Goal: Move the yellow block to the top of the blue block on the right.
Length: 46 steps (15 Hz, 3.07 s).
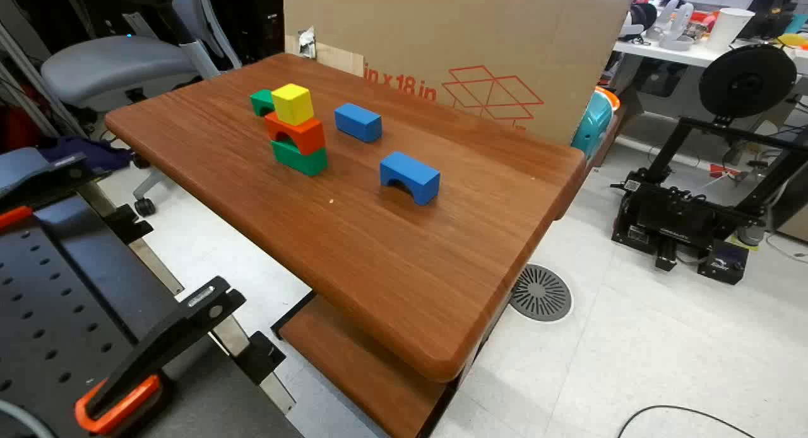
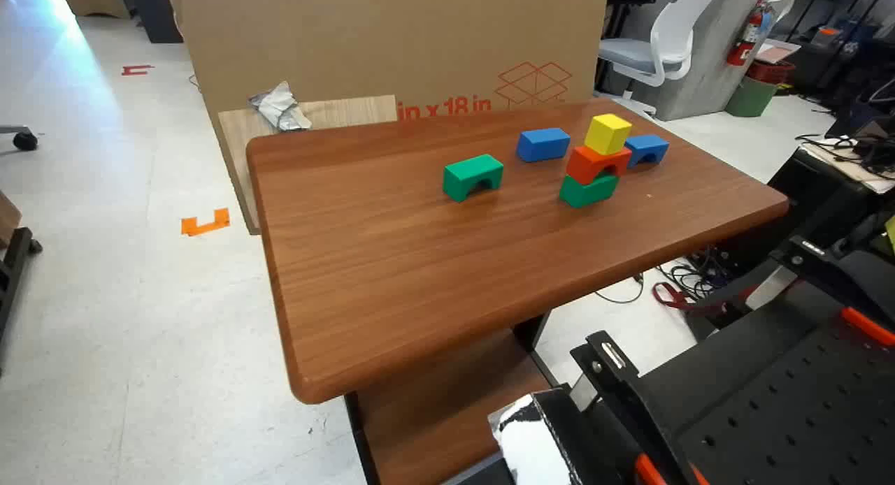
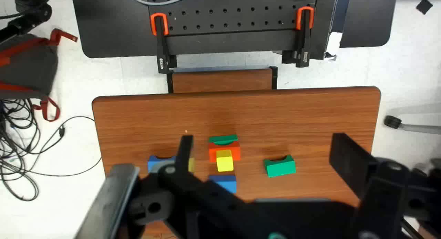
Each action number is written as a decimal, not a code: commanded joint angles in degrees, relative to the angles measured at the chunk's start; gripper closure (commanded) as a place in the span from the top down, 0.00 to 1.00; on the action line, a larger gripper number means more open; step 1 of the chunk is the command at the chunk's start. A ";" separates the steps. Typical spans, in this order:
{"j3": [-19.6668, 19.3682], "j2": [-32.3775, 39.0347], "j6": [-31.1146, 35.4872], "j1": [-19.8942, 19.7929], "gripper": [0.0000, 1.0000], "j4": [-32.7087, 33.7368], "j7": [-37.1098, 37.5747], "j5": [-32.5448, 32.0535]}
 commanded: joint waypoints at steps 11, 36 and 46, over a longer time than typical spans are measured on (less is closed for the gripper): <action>0.25 0.02 -0.13 -0.28 1.00 0.11 -0.11 0.15; 1.82 16.57 27.00 -1.04 1.00 -6.15 2.05 -5.84; 0.27 33.59 29.98 -1.40 1.00 1.71 -3.30 -6.93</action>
